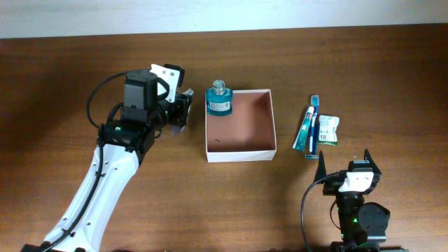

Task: Pack container

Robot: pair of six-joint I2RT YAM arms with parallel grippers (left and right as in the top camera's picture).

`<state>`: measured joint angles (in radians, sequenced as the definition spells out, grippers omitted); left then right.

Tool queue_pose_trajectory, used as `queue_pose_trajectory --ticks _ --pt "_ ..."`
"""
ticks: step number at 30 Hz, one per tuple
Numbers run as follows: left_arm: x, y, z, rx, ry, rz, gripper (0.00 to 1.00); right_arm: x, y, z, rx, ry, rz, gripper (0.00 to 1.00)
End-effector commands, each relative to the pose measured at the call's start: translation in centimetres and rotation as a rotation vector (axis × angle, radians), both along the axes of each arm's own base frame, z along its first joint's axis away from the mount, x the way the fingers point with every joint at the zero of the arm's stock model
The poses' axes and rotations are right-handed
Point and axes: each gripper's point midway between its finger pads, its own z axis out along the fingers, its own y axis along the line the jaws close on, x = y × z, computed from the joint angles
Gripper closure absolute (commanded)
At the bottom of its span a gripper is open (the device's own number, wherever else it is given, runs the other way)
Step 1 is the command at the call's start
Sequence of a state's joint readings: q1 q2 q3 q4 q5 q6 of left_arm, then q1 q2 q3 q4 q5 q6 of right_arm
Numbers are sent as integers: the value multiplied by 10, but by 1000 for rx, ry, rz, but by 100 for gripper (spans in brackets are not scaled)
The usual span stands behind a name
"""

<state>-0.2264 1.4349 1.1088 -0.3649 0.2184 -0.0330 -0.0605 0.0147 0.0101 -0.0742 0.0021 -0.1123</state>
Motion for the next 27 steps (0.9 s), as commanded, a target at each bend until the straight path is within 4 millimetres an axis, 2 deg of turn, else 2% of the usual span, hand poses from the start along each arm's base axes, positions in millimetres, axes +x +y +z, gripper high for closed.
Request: queue_pose_trajectory --ticks 1,5,10,19,23,24,26,27 --pt "9 8 6 -5 -29 -5 63 0 -1 -2 -3 3 -4 2" --pt "12 20 -10 2 9 25 63 0 -1 -2 -3 3 -4 2" --pt "12 24 -25 -8 48 23 64 0 -1 -2 -3 3 -4 2" --pt "15 27 -42 2 87 35 64 0 -1 -2 -3 3 -4 2" --pt "15 32 -43 3 94 46 64 0 -1 -2 -3 3 -4 2" --pt "15 33 -44 4 96 49 62 0 -1 -2 -3 3 -4 2" --pt "14 37 -45 5 107 57 50 0 -1 -2 -3 3 -4 2" --pt "13 39 -47 6 117 63 48 0 -1 -2 -3 3 -4 2"
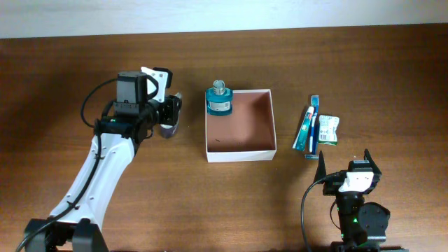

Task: Pack container

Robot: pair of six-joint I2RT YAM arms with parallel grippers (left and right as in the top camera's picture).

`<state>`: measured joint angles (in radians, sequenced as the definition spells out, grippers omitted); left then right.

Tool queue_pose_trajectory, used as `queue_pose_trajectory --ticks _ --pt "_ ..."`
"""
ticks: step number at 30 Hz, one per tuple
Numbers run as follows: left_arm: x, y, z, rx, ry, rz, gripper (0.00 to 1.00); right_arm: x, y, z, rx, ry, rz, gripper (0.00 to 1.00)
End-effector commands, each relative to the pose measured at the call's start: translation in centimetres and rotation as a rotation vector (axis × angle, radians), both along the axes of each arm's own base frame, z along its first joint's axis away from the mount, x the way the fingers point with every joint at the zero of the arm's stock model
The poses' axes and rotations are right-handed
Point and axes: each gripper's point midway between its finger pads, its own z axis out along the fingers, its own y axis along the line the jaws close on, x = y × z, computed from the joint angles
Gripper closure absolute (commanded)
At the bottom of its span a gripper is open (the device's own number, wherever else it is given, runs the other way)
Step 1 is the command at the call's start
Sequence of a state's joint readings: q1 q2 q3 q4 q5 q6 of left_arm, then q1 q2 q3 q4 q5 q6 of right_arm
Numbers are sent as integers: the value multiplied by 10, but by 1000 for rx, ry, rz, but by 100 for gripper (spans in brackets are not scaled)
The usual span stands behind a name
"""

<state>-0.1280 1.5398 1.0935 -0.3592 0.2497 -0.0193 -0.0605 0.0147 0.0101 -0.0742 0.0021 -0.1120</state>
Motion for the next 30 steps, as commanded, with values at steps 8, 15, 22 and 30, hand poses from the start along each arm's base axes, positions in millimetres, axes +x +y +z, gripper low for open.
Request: queue_pose_trajectory --ticks 8,15,22,30 --pt "-3 24 -6 0 40 41 47 0 -1 -2 -4 3 -3 1" --pt "-4 23 -6 0 43 40 46 0 -1 -2 -4 3 -3 2" --pt "-7 29 -11 -5 79 103 47 0 -1 -2 -4 3 -3 2" --pt "-2 29 -10 79 49 151 47 0 -1 -2 -4 3 -3 1"
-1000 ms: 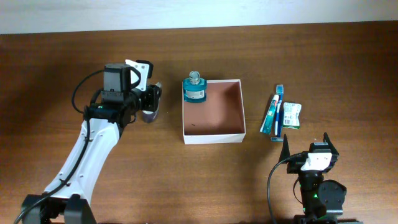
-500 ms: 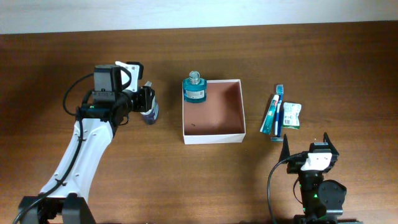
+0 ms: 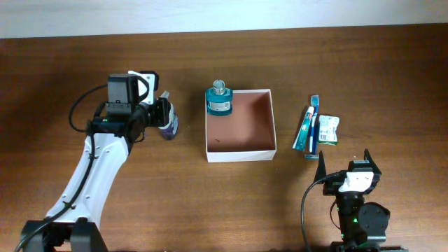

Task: Pack container

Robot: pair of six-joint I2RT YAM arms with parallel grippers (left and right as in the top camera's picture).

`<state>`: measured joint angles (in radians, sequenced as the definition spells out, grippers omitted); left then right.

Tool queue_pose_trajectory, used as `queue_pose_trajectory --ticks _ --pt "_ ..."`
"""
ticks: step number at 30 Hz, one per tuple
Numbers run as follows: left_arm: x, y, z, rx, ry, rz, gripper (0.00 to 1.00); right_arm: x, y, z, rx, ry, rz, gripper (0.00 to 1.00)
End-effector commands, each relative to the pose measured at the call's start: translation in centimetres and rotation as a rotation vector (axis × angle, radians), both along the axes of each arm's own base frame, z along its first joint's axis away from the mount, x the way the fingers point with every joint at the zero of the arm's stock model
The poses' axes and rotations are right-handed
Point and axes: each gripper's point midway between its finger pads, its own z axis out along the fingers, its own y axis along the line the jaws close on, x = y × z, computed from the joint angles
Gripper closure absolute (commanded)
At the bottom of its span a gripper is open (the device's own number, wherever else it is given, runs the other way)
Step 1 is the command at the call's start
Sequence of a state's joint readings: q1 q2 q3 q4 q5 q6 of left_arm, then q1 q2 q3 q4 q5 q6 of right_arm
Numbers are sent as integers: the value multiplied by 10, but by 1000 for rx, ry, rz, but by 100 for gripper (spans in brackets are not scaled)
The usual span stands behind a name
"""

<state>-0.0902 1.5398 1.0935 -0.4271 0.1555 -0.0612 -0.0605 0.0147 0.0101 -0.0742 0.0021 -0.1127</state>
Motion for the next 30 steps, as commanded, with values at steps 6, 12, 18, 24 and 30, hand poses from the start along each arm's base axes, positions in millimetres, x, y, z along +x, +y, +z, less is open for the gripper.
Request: queue_pose_trajectory --ticks 6,12,18,24,30 --pt "10 -13 9 113 -76 32 47 0 -1 -2 -3 3 -4 2" --pt "11 -13 11 152 -91 49 47 0 -1 -2 -3 3 -4 2" --pt "11 -12 11 154 -93 51 47 0 -1 -2 -3 3 -4 2" --pt "13 -12 13 155 -102 55 47 0 -1 -2 -3 3 -4 2" --pt "14 -8 11 177 -103 48 47 0 -1 -2 -3 3 -4 2"
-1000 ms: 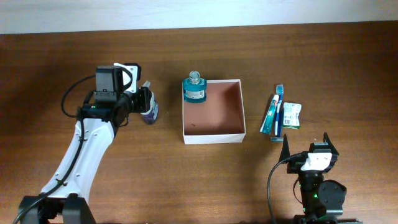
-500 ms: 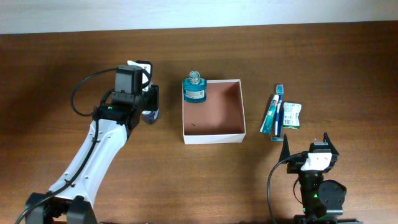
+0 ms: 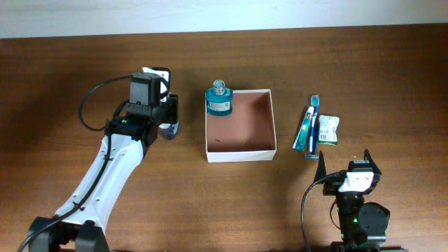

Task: Pack container

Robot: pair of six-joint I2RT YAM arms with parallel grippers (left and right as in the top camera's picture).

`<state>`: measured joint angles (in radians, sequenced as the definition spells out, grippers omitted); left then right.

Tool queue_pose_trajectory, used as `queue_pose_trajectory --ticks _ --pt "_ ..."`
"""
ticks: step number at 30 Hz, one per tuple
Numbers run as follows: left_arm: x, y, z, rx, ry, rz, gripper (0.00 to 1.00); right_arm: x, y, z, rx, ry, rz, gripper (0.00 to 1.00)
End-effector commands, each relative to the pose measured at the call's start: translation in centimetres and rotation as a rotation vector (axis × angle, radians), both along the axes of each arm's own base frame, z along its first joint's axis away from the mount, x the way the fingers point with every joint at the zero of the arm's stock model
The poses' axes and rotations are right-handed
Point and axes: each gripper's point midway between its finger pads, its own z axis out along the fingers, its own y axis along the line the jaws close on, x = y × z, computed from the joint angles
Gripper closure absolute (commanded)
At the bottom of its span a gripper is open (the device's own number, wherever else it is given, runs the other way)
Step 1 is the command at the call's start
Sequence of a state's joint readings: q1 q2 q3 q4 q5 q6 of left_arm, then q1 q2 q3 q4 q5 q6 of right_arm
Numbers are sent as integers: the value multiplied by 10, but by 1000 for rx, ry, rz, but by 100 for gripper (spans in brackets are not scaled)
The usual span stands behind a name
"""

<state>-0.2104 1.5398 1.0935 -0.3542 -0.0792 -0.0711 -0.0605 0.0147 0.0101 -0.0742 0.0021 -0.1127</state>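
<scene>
A white open box [image 3: 240, 152] with a brown floor stands mid-table. A teal bottle [image 3: 218, 100] stands upright in its far left corner. A small bluish bottle [image 3: 168, 130] sits on the table left of the box. My left gripper [image 3: 170, 115] hangs right over it, jaws apparently open, its fingers partly hiding the bottle. To the right of the box lie a toothpaste and toothbrush pack [image 3: 309, 127] and a green packet [image 3: 327, 130]. At the front right my right gripper [image 3: 346, 163] rests open and holds nothing.
The table's far edge meets a pale wall at the top. A black cable loops from the left arm's wrist. The right arm's base sits at the front right edge.
My left gripper shifted slightly right, from beside the small bluish bottle to directly over it. The bottle stays where it was. The right arm has not moved.
My left gripper was open close to the box's left wall, near the teal bottle standing in the box. It then moved left to the small bluish bottle, went a little further left past it, and now sits over it.
</scene>
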Motion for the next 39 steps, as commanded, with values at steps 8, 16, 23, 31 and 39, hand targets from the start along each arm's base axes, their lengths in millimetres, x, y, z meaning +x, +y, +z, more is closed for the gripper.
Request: queue_pose_trajectory --ticks 8,16,23,31,39 --pt "9 5 -15 26 14 10 47 0 -1 -2 -3 3 -3 1" --pt "12 5 -12 23 -1 10 54 0 -1 -2 -3 3 -4 2" --pt "11 5 -12 22 -2 10 65 0 -1 -2 -3 3 -4 2" --pt "10 5 1 16 -31 10 65 0 -1 -2 -3 3 -4 2" --pt "1 1 42 -6 -119 -2 65 0 -1 -2 -3 3 -4 1"
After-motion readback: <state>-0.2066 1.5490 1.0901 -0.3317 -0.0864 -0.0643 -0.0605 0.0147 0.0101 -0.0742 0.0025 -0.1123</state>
